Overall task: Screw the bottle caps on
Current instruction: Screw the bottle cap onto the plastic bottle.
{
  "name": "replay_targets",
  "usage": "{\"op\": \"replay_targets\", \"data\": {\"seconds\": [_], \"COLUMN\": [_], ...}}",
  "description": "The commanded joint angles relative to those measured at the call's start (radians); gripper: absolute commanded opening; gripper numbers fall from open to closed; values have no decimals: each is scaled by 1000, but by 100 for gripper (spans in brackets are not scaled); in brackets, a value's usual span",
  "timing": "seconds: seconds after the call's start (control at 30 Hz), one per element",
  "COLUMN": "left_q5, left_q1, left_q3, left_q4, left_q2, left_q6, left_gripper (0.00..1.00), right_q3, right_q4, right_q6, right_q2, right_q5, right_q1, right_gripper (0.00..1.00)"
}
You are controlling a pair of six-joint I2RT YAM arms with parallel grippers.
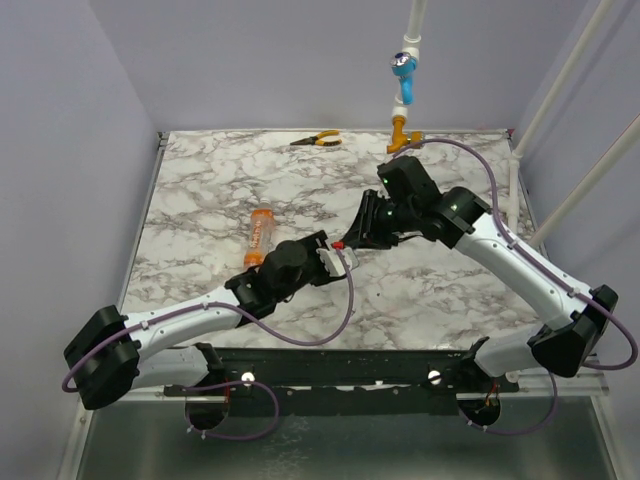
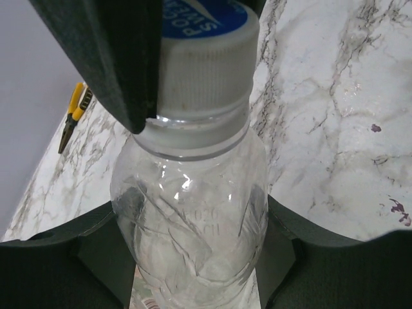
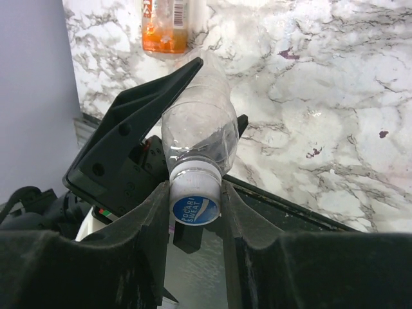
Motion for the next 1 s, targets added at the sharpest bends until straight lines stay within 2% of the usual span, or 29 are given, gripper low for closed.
{"op": "replay_targets", "data": {"seconds": [0.0,0.3,0.7,0.97], "left_q5": [41,66,113,177], "left_q1": [-34,-34,-34,-32], "left_q3": [20,-5,-51,-60], "left_q4": [323,344,379,374], "left_q2": [-9,7,2,22], "left_q6": [-25,-83,-155,-214], "left_gripper": [42,42,42,42], "right_q3": [17,166,249,287], "right_q4": [0,-95,-149,-124], "right_q6": [97,96,91,54], "right_q2": [65,124,134,82], "right_q5": [-24,17,60,105], "right_q1": [22,22,16,14], "right_gripper": [35,44,69,95]}}
